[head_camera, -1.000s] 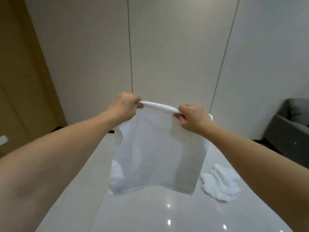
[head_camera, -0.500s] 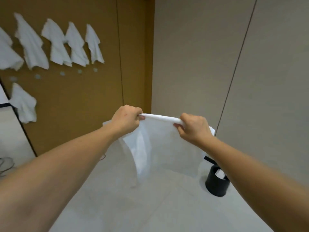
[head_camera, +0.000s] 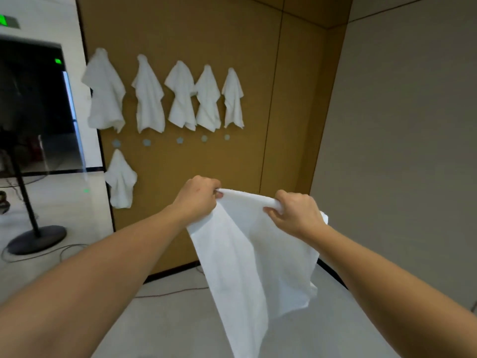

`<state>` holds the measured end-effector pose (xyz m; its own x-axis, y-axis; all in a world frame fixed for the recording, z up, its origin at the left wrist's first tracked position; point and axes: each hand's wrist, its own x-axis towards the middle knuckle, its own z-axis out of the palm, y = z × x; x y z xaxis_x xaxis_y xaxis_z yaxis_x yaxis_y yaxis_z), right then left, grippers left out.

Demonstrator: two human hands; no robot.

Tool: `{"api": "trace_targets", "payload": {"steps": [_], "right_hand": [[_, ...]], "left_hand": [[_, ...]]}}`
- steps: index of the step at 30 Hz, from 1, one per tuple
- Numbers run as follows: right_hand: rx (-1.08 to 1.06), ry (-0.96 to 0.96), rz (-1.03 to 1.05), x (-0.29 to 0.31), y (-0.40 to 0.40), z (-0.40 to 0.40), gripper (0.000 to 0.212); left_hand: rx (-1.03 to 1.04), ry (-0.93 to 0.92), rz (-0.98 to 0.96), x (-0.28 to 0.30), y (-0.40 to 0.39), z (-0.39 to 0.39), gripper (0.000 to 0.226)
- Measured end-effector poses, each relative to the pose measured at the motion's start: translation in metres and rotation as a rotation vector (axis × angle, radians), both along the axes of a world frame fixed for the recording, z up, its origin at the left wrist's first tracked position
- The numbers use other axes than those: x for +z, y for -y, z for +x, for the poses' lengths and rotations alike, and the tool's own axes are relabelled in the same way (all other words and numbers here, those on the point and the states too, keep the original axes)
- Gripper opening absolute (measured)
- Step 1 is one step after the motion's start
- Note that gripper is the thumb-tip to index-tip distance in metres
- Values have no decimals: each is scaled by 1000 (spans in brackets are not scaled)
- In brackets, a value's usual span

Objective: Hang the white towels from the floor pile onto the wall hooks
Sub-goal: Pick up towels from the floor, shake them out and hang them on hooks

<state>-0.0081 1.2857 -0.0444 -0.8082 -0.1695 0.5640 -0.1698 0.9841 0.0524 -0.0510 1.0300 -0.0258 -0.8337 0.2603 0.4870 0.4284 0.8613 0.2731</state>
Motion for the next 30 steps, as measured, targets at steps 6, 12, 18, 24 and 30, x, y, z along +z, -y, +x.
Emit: {"api": "trace_targets", "payload": {"steps": [6, 12, 18, 24, 30], "right_hand": [[193, 7, -74, -7, 50, -128, 50], [411, -39, -92, -17, 106, -266, 33], [595, -79, -85, -17, 153, -412, 29], [807, -97, -80, -5, 196, -547, 25], [1018, -246, 93, -17, 249, -664, 18]], "left_hand": [[109, 64, 13, -4, 59, -103, 39], [269, 34, 24, -19, 109, -208, 23], [445, 21, 26, -23, 154, -327, 17], [466, -14, 106, -16, 199, -423, 27], [482, -97, 12, -26, 242, -502, 34]]}}
